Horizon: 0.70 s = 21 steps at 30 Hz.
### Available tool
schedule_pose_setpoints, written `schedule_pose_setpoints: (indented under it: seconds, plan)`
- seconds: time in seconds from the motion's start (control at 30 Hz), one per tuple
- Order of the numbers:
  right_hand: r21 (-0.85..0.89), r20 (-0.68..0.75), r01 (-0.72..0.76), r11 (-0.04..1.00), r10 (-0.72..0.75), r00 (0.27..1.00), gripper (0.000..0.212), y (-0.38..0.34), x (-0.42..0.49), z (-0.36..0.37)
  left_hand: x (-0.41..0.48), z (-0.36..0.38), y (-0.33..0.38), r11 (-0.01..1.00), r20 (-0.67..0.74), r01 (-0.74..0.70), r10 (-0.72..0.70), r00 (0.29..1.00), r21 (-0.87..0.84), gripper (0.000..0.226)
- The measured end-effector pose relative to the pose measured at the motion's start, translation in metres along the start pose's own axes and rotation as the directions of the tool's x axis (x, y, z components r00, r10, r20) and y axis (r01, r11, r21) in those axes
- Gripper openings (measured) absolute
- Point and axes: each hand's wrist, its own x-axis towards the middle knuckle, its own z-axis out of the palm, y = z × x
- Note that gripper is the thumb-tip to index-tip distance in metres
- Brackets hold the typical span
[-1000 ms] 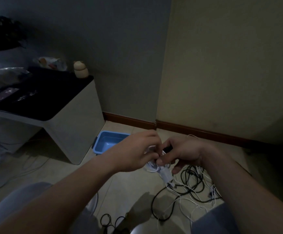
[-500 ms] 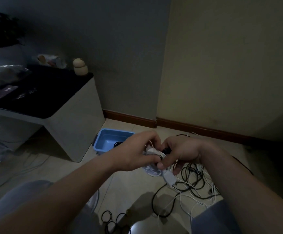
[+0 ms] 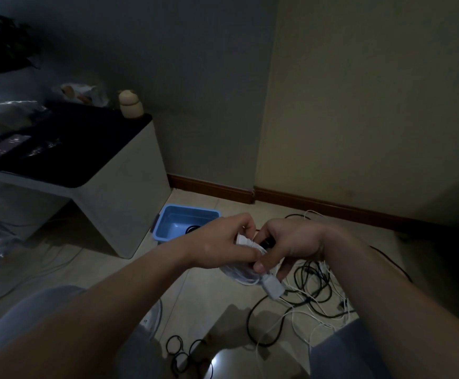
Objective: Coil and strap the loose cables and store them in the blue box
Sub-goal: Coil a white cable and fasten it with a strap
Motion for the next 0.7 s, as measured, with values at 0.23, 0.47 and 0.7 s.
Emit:
schedule_pose_setpoints:
  seconds: [0.23,0.47,0.7]
  plan:
    - [0.031,0.005,0.002,1.000,-0.002,1.000,0.015,0.002,-0.004,-0.001,-0.001,0.010,-0.001,0.978,-0.032,-0.048,0.042,0.999,-0.205,0.022]
    - [0.141,-0.079,0.029,0.990,-0.018,0.997,0.013,0.003,-0.005,-0.006,-0.001,0.007,-0.001,0.973,-0.072,-0.042,0.026,0.997,-0.228,0.018]
    - [0.263,-0.275,0.070,0.962,0.005,0.961,0.015,0.004,-0.014,-0.015,-0.002,0.009,-0.001,0.951,-0.065,0.004,-0.026,0.998,-0.310,0.013]
